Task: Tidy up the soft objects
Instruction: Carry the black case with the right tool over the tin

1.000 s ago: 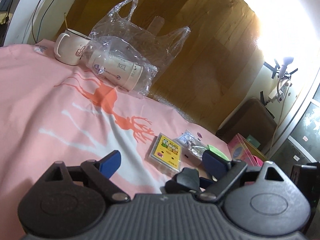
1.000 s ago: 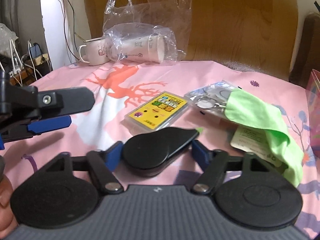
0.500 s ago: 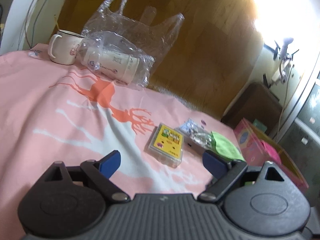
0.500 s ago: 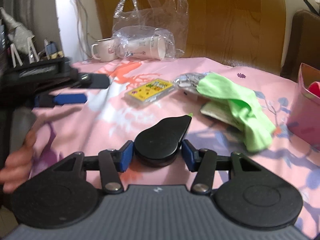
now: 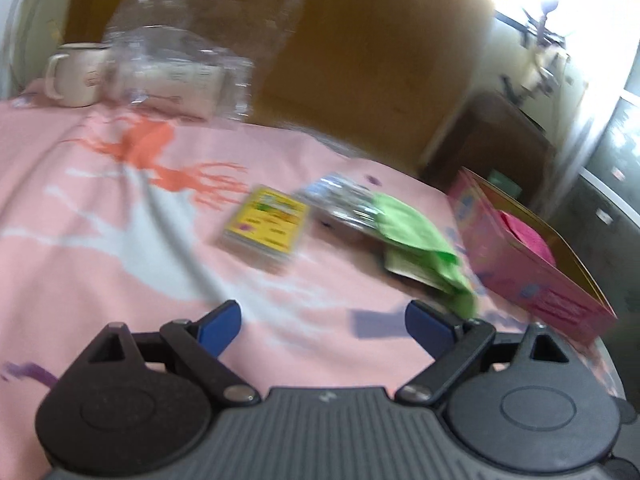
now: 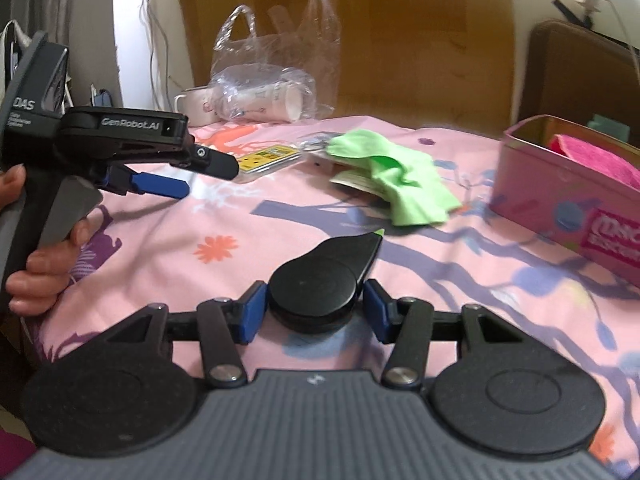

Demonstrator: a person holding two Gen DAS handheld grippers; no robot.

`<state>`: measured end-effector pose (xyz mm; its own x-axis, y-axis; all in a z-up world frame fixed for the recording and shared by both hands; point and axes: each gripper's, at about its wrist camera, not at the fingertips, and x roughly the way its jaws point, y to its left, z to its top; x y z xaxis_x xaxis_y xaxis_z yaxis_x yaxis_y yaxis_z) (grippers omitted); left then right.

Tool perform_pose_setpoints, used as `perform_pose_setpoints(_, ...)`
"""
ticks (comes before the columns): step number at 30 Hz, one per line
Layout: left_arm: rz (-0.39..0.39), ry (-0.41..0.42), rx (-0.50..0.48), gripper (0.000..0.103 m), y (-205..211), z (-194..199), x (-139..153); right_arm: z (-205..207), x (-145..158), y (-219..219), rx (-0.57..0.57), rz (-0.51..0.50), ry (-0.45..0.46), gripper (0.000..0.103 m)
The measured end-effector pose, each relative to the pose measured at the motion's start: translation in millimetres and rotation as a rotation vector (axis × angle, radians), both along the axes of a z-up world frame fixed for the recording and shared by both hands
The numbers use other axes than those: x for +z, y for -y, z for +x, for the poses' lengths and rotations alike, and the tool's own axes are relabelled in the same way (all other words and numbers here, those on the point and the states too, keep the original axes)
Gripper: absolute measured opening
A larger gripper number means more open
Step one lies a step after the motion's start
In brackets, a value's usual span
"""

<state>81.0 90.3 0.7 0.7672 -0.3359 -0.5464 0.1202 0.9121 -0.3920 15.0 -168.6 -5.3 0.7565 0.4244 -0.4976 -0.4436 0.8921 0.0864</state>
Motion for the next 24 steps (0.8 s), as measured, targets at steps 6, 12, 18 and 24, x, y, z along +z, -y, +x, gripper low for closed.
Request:
perform_pose_setpoints(6,0.002,-0.005,-0.137,0.092,51.6,-7.1,13.5,-11.4,-6.0,22.8,-0.036,0.017,0.031,0.056)
perform_pose_setpoints(12,-0.020,-0.054,-0.256,0.092,93.6,-6.6,16.1,-20.1,-12.3,47.6,-0.078,0.036,0.059,0.056)
perform_pose_setpoints(18,-0.028,-0.098,-0.344,0.092,129.4,-0.5,14.1,-23.9,-16.1,63.7,-0.099,0.070,0.069,0.056)
perform_pose_setpoints(24,0.007,-0.141,-0.442,0.067,165.2,-1.8,5.2,-27.2,-20.0,67.7,-0.083,0.074,0.093,0.055)
